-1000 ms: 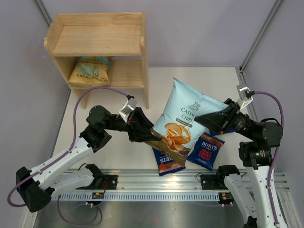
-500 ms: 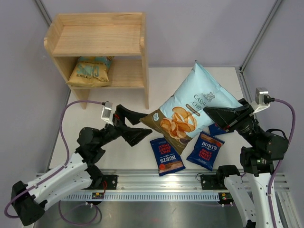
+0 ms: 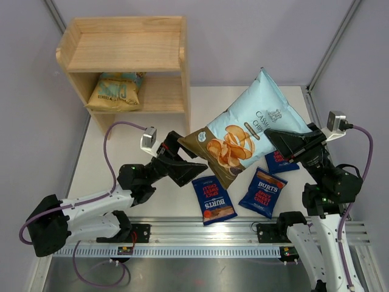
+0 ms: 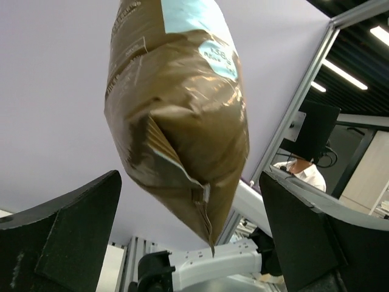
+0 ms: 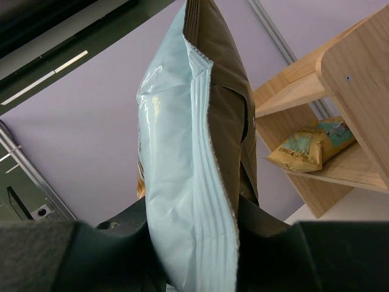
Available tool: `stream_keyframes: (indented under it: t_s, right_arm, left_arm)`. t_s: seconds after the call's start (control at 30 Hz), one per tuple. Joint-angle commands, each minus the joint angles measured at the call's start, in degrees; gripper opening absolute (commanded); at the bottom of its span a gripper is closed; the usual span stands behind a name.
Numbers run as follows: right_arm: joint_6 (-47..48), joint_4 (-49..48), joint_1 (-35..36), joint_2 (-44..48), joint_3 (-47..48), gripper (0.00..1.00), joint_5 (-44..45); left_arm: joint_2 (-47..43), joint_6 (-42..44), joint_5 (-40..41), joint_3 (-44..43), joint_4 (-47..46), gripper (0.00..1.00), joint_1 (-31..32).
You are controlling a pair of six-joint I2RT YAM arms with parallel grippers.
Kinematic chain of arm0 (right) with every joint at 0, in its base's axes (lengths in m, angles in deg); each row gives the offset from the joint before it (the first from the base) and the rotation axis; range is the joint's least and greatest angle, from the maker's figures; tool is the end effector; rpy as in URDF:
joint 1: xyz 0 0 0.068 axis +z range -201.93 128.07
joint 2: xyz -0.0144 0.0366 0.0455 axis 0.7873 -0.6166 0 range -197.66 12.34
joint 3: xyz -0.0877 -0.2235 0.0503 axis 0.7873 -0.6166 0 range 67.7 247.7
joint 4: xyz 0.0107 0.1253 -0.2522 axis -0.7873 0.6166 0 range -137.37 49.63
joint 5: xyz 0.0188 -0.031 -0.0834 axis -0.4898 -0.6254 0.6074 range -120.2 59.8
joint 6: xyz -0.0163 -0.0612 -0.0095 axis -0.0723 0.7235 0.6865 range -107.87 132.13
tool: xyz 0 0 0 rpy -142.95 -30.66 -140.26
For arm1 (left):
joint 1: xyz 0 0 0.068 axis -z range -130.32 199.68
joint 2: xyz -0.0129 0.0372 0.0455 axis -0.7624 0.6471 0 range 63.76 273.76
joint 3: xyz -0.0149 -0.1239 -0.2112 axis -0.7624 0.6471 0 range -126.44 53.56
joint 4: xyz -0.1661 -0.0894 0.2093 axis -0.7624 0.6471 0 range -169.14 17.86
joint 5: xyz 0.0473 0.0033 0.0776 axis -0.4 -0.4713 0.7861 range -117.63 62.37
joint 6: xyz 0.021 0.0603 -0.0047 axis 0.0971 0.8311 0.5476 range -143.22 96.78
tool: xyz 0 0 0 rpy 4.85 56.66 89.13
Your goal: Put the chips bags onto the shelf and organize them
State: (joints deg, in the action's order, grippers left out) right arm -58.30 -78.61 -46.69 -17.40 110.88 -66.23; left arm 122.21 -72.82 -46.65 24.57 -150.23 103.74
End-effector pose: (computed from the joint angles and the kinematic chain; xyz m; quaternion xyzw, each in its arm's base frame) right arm 0.1387 0.0421 0.4309 -0.0431 0.4624 0.6324 0.6200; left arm 0.1329 -0.2109 0.3156 0.1663 0.3979 -0.7492 0.5027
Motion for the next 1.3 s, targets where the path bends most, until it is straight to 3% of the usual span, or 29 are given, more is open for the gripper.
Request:
stream_keyframes:
  t_s: [0.0,0.07,0.27,0.37,0.5,0.53,0.63,0.67,0.73,0.93,0.97,1.0,1.13,1.27]
  right_arm:
    - [-3.0,-7.7,0.2,-0.9,0.0,0.21,0.8]
    - [-2.9,-8.1,0.2,-0.9,0.0,0.21,-0.2]
    - [-0.3,-4.8,0.2,-1.0,-2.3,0.21,-0.8]
    - [2.3,-2.6,0.2,-0.3,-2.2,0.22,-1.5]
    - [3.4,1.1,0.2,-0.4,-2.8,0.24,-2.7]
    - [3.2,1.0,0.2,-0.8,-3.7,0.24,-3.5]
    - [2.8,0.5,0.2,-1.1,-5.0,0.27,-5.1]
    - [3.1,0.5,0.2,-0.9,-5.2,0.28,-5.4]
    - [4.0,2.3,0.2,0.0,-5.2,0.31,-5.4]
    - [12.8,14.8,0.2,3.3,-3.5,0.73,-1.2]
    - [14.0,16.6,0.2,3.5,-3.4,0.92,-0.7]
    - [15.2,20.2,0.2,4.1,-2.9,0.98,0.0]
    - [22.2,29.3,0.2,5.2,-2.0,0.99,4.8]
    - [26.6,37.6,0.2,6.6,-1.4,0.99,8.8]
  left_arm:
    - [3.5,0.1,5.7,-4.4,-10.3,0.99,0.9]
    - [5.9,-0.1,7.8,-5.5,-9.4,0.99,1.2]
    - [12.3,-0.4,2.0,-11.3,-14.4,0.99,2.6]
    - [11.8,1.2,1.6,-12.5,-10.0,0.99,2.8]
    - [11.1,2.1,2.3,-10.6,-11.6,0.97,2.9]
    - [10.8,2.2,2.7,-10.7,-10.4,0.82,2.9]
    - [10.1,4.2,4.3,-11.0,-5.7,0.55,2.8]
    - [9.8,4.9,4.9,-10.4,-4.2,0.41,2.8]
    - [8.7,5.6,6.4,-9.3,-3.0,0.26,2.8]
    - [3.9,4.9,11.5,0.9,-2.4,0.09,2.8]
    - [1.5,4.7,12.3,2.6,-2.6,0.08,2.8]
    - [0.2,4.5,14.9,6.6,-2.6,0.06,2.8]
    - [-10.5,5.4,23.5,16.0,1.3,0.00,2.8]
    - [-26.3,6.4,32.1,22.1,14.8,0.00,2.7]
